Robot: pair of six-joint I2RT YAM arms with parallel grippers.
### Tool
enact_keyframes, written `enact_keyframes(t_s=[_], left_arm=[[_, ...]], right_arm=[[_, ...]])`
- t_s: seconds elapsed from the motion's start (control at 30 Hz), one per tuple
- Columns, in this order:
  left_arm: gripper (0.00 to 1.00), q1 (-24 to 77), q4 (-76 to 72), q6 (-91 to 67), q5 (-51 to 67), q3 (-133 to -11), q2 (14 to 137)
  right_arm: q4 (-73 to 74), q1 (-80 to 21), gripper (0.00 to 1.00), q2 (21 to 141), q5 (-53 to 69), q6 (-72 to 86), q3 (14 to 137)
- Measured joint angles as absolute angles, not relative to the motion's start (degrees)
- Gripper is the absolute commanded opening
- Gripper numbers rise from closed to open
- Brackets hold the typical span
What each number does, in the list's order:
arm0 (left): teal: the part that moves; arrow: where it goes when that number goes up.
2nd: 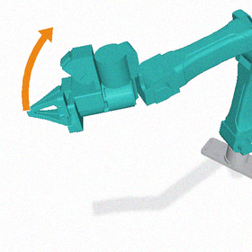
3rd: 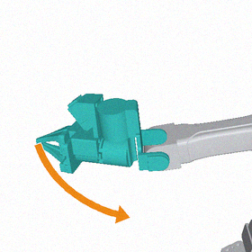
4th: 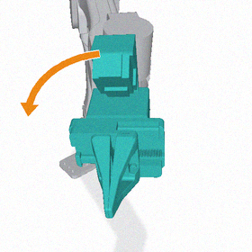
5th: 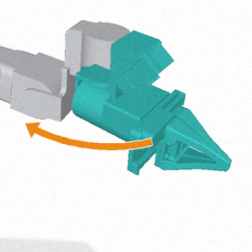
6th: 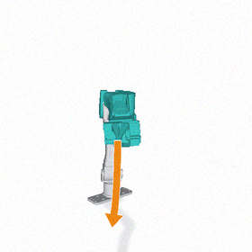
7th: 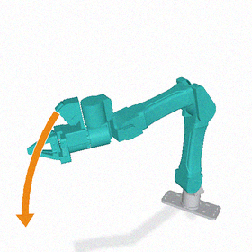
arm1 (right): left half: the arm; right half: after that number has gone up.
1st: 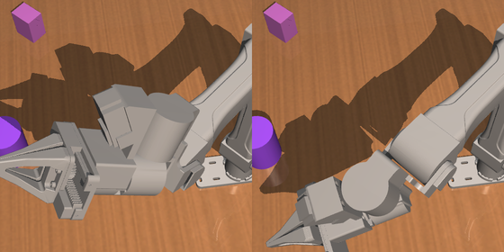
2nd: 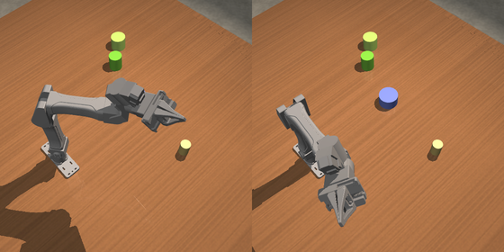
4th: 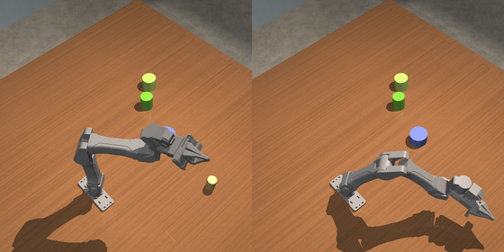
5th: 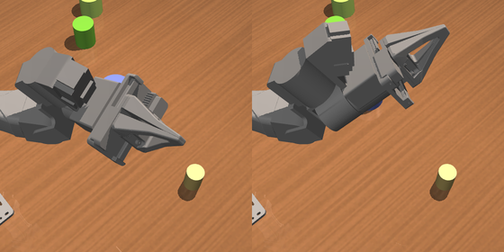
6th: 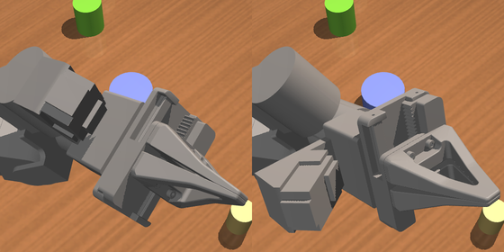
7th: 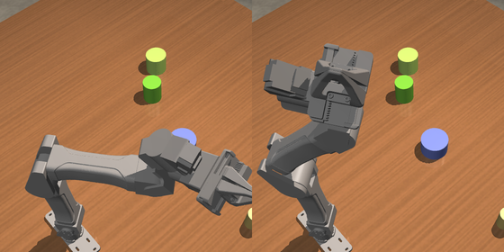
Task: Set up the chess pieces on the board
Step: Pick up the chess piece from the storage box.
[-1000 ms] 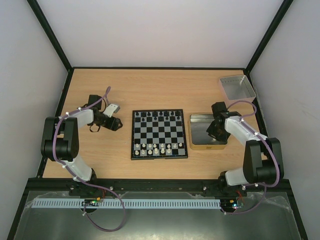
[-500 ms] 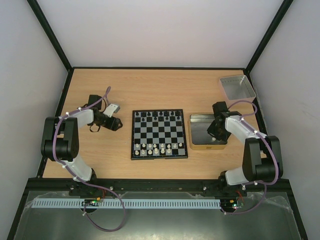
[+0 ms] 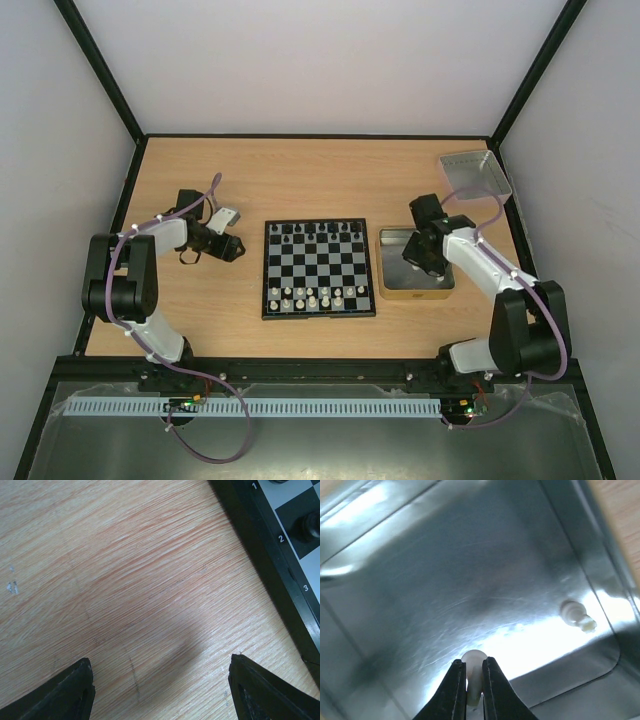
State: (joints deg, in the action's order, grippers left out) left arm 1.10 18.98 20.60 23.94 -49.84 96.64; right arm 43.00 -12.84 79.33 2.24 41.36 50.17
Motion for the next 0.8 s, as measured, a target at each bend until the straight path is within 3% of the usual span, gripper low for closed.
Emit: enact_keyframes(t_s=[0.43,0.8], left_arm=[[0.74,1.1,19.0,20.6,23.9,-49.8,96.6],[0.74,1.1,19.0,20.6,23.9,-49.8,96.6]], right_arm=[[51.1,-30.0,0.06,78.5,-1.0,43.7,62.0],[52.9,-53.2,0.06,80.2,-1.5,52.2,63.0]])
